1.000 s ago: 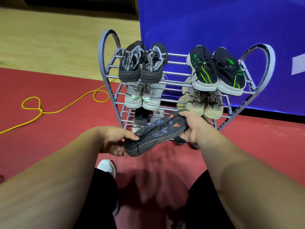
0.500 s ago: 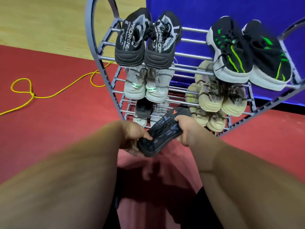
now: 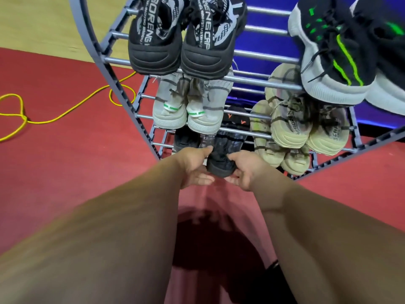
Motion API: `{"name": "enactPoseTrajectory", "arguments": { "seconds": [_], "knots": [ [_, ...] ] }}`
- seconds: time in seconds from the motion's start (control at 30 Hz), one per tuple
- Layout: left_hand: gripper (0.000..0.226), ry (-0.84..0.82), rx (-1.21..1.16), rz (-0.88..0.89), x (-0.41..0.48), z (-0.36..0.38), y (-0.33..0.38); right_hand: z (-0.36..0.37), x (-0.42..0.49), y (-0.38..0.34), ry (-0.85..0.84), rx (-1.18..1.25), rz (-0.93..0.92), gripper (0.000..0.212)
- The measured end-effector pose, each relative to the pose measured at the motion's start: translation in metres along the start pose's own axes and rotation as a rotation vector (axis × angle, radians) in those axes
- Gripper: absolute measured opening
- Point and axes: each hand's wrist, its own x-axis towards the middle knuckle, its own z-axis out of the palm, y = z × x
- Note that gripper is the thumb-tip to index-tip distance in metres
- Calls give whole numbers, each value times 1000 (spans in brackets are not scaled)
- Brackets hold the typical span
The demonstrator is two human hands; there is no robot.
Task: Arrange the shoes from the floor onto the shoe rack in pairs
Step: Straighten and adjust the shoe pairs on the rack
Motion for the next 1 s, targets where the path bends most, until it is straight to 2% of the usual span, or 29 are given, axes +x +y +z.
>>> {"name": "enactPoseTrajectory", "arguments": {
  "seconds": [0.07, 0.17, 0.23, 0.3, 0.43, 0.53, 0.67, 0.8, 1.0],
  "knots": [
    [38, 99, 91, 26, 8, -11, 1, 4, 11, -7, 29, 6, -39, 23],
    [15, 211, 217, 45, 14, -35, 2, 14, 23, -16, -40, 125, -106, 27],
    [16, 270, 268, 47, 20, -52, 2, 19, 29, -16, -47, 231, -155, 23],
    [26, 311, 263, 47, 25, -66, 2, 22, 35, -10, -34, 232, -134, 28],
    [27, 365, 135, 62, 32, -79, 3, 31, 37, 4, 55, 82, -61, 39],
    [33, 375, -11, 51, 42, -78, 5, 38, 32, 8, 81, 63, -71, 32],
    [24, 327, -205, 10, 49, -63, 9, 41, 30, 9, 35, 87, -81, 19],
    [38, 312, -317, 8, 64, -53, 8, 40, 33, 8, 25, 82, -120, 17],
    [22, 326, -459, 24, 72, -52, 9, 40, 38, 7, 16, 89, -135, 14]
  ]
}}
